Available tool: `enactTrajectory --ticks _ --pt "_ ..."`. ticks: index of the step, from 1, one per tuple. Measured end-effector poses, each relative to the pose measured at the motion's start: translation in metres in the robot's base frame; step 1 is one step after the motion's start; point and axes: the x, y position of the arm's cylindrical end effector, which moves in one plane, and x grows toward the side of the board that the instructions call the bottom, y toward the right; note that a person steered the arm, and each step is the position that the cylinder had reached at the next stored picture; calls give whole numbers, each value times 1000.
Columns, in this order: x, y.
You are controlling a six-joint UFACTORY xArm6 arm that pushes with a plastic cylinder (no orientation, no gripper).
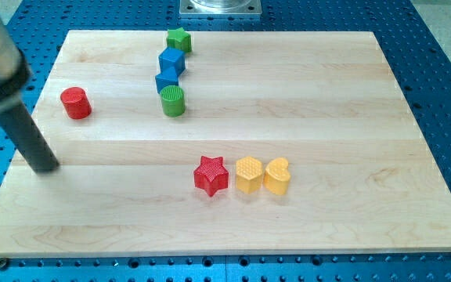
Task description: Push the red circle left beside the red star
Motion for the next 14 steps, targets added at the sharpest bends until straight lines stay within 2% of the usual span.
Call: enactTrajectory --ticks 1,2,3,4,7,9,10,11,12,13,14 --pt "-99 -30" --pt "-144 6" --pt "-139 39" --pt "-92 33" --pt "-5 44" --pt "-56 44" --pt "-56 82" --pt "-37 109" --pt "-35 107" --pt "-56 82" --pt "-54 57"
